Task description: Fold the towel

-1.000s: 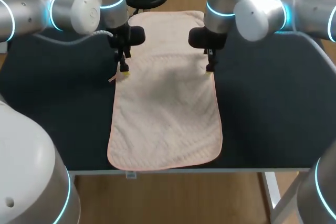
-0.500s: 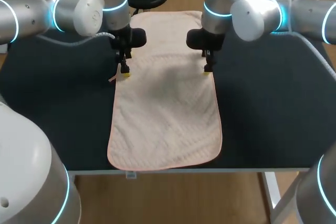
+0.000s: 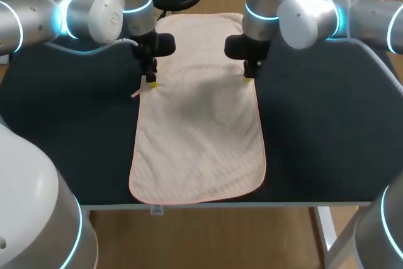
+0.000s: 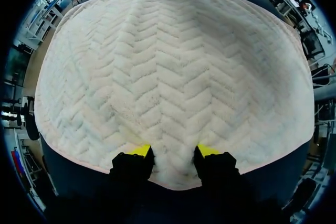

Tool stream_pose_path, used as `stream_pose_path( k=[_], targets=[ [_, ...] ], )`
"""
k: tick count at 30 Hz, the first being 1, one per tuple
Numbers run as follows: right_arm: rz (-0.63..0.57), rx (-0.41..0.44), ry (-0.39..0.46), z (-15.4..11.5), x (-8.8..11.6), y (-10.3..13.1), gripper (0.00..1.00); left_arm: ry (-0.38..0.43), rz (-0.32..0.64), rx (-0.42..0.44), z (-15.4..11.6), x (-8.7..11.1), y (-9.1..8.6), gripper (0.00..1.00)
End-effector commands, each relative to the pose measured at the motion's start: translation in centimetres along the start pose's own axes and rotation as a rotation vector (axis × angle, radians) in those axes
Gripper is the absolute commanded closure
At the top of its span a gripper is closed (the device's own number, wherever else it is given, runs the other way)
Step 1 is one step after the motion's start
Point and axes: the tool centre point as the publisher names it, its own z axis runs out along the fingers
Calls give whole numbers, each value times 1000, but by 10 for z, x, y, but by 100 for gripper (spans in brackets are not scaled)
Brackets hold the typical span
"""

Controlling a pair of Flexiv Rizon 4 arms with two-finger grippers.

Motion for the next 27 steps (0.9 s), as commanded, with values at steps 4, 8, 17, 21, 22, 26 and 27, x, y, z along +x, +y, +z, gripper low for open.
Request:
stream_pose_path(
  k=[4,8,17,21,22,26,27],
  targets=[
    [-4,-10,-17,-10,0,-1,100,-2,-5,22,-5,-3,-1,100],
    [-6,-22,-36,-20,-2,0,100,-12,-10,37,-15,-5,-3,100],
    [-14,-34,-129,-71,-20,-5,100,-111,-39,118,-72,-14,-6,100],
    [-26,-50,-193,-110,-37,-6,100,-200,-61,166,-110,-24,-8,100],
    [-25,-62,-206,-121,-42,-5,100,-231,-66,171,-121,-28,-8,100],
    [-36,-100,-282,-165,-63,-4,100,-360,-109,211,-170,-45,-11,100],
    [-40,-104,-311,-177,-68,-4,100,-389,-122,212,-181,-50,-11,100]
  ],
)
